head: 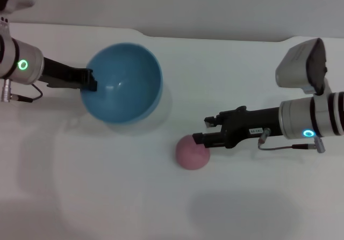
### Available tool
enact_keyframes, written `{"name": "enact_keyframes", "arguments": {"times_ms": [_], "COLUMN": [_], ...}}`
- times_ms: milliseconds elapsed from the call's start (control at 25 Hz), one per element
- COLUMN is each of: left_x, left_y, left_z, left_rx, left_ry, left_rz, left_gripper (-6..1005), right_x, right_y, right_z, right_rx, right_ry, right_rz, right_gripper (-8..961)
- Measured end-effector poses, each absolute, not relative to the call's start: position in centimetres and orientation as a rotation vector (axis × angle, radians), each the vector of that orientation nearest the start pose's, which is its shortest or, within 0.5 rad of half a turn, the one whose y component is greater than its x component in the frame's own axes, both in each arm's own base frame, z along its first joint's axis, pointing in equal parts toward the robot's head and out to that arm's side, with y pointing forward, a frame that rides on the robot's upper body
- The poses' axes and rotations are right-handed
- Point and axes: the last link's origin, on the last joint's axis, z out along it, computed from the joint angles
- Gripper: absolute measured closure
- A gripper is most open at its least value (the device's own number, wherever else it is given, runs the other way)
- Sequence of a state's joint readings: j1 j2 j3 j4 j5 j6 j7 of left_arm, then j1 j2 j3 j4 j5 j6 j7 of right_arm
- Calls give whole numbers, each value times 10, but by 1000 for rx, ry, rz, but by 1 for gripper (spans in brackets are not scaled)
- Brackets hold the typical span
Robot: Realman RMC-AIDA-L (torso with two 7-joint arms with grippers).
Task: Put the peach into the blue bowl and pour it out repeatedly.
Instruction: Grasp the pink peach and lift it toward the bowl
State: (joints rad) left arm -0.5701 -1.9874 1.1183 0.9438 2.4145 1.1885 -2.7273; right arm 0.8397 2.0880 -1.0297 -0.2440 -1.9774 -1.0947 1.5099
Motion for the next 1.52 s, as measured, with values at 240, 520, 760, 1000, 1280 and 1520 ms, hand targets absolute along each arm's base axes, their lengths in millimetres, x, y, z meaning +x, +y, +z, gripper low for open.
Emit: {"name": "enact_keyframes", "arguments": {"times_ms": [240, 520, 760, 1000, 1280, 1520], "left_x": [-267, -250, -237, -228, -224, -222], "left_y": [392, 400, 404, 407, 409, 409], "left_z": [28, 22, 16, 11, 10, 8], "left_rx": [-2117, -2158, -2189, -2208, -2216, -2221], "left_ry": [-1563, -1533, -1514, -1500, -1488, -1480], "left_rz": [7, -1, -15, -26, -38, -39], "left_gripper": [1001, 1001, 1001, 1001, 1000, 1000], "right_x": [232, 234, 241, 248, 249, 249], "right_y": [356, 350, 349, 340, 338, 337], "right_z": [-113, -122, -127, -134, -135, -131], "right_rx": [-2871, -2867, -2842, -2849, -2834, -2840], "right_ry": [838, 798, 810, 765, 737, 732], "right_rz": [224, 257, 200, 170, 213, 258], "right_gripper": [332, 335, 348, 370, 396, 498]}}
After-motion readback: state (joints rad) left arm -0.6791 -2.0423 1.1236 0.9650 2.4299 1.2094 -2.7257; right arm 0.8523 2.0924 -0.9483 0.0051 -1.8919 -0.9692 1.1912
